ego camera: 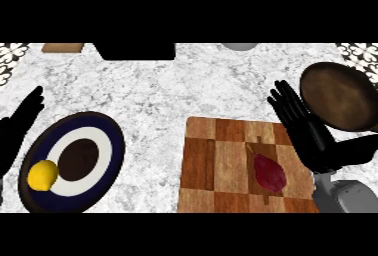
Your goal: Pick the pear from the cutting board and place it in the pan
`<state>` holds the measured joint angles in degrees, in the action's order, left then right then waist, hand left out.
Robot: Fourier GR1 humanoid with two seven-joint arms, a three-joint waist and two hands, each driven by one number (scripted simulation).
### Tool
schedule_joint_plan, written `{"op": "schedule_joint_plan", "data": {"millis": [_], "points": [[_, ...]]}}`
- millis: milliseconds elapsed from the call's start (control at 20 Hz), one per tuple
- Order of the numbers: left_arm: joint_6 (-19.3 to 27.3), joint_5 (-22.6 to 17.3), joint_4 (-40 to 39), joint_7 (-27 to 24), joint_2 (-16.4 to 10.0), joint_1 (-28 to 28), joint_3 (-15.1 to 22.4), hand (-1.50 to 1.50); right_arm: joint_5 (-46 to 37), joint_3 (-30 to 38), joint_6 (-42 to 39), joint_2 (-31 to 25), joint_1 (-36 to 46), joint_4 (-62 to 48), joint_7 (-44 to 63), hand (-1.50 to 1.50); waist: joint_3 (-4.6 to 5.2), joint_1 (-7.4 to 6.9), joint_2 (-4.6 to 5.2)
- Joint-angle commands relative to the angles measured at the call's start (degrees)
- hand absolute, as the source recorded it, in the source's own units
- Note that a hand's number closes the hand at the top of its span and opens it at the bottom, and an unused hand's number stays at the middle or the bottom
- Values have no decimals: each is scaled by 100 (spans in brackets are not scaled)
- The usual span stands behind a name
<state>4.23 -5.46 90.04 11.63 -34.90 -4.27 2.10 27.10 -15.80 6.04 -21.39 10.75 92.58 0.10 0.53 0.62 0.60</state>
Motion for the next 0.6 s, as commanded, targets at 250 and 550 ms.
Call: {"op": "schedule_joint_plan", "data": {"millis": [250, 550], "points": [[-250, -1063, 104, -58, 1796, -235, 822, 0, -781, -1292, -2120, -476, 1578, 131, -402, 150, -17, -492, 48], [-283, -1388, -142, 66, 2280, -274, 930, 0, -2400, -800, -1480, -652, 1367, -1181, -3244, -150, -71, -196, 29]]}}
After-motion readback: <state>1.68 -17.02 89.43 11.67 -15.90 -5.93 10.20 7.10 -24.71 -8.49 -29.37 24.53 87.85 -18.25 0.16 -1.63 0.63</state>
